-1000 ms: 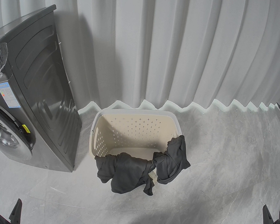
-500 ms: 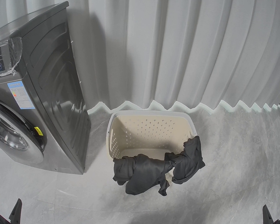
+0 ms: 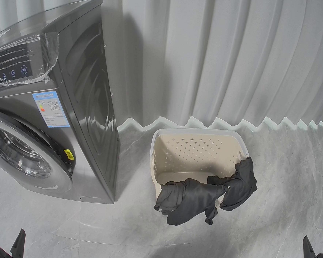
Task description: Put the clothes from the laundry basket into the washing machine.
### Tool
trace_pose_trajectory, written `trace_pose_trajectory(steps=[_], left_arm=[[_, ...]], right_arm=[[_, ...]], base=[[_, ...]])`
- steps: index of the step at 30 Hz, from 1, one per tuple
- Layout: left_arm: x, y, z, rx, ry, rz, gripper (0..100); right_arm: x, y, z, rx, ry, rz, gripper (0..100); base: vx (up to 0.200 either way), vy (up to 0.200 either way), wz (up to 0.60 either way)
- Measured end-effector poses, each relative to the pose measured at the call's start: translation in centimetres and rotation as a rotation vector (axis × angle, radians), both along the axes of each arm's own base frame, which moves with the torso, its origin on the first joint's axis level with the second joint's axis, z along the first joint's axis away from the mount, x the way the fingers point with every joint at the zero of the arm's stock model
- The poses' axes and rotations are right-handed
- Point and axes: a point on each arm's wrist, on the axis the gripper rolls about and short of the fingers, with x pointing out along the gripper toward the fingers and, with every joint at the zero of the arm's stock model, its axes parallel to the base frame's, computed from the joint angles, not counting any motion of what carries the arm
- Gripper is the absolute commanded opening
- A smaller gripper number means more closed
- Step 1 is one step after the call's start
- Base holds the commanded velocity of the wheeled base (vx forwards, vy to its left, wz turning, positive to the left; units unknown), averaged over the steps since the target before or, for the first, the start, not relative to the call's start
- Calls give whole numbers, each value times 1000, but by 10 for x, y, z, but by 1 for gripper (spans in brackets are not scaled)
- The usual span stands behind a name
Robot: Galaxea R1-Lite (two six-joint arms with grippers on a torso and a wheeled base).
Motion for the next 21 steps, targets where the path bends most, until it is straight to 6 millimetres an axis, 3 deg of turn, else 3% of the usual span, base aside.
trace_pose_trajectory(steps=[21], left_arm=[[0, 0, 0, 1, 1, -4, 100]], right_arm=[[0, 0, 0, 0, 0, 0, 100]], base=[[0, 200, 0]])
